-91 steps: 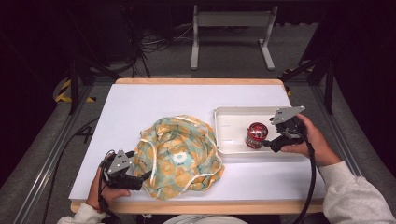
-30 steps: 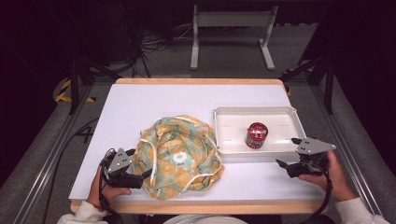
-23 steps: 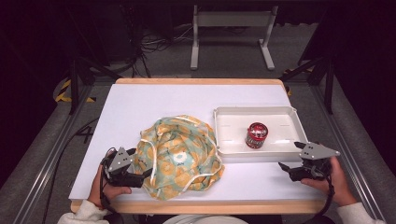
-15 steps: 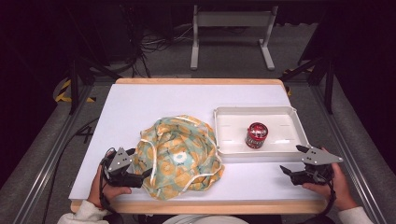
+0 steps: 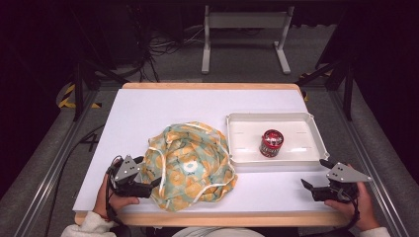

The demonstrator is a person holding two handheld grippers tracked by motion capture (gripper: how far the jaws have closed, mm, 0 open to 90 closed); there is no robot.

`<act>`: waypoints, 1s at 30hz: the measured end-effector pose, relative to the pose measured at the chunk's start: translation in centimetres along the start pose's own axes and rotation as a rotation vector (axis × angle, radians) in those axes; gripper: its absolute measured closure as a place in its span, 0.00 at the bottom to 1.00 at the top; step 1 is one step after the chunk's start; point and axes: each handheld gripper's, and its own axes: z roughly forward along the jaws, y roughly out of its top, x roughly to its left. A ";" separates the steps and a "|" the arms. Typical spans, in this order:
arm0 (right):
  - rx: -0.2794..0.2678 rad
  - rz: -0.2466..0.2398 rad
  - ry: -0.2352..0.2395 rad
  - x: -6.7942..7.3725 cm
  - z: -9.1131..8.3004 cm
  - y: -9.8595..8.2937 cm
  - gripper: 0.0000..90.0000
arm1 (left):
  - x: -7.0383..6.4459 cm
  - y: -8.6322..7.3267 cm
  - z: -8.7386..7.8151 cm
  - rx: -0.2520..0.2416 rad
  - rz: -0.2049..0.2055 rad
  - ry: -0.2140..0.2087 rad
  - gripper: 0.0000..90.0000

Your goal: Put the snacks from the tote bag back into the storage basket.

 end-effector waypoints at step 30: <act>-0.034 -0.009 0.002 0.3 -0.2 -0.2 0.10 | -0.1 -0.1 -0.1 -0.005 0.003 0.001 0.07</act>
